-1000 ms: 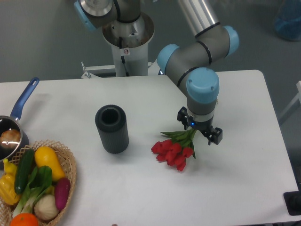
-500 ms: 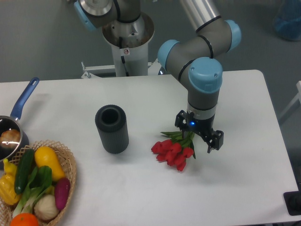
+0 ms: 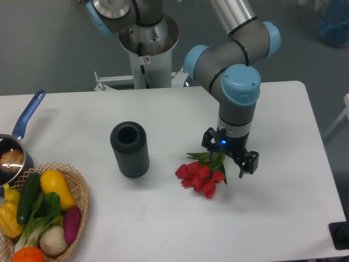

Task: Place the flowers on the table
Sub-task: 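Raise the open gripper slightly above the tulips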

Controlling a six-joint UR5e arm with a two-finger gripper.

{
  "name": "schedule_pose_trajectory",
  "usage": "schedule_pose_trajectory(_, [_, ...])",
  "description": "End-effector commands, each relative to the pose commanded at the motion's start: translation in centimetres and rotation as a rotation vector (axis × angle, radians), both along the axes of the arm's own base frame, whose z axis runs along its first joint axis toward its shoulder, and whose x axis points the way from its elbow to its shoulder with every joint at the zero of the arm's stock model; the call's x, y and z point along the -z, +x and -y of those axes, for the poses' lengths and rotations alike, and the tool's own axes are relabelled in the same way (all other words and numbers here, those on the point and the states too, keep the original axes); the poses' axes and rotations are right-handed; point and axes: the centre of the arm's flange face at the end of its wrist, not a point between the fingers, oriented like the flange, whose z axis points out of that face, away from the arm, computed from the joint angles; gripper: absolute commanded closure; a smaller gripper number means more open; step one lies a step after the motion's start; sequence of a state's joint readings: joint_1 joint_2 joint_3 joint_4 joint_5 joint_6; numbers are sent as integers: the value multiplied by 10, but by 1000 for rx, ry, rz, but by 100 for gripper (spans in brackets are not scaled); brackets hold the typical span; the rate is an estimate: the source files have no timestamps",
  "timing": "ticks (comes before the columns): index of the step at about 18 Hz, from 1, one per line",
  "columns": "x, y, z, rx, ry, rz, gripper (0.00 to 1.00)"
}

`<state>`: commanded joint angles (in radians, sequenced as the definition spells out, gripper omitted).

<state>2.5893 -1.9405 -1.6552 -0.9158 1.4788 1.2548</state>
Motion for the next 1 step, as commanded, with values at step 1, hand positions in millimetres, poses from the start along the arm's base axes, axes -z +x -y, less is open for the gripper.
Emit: schedule_pose_trajectory(1, [-1, 0, 0, 0, 1, -1, 0])
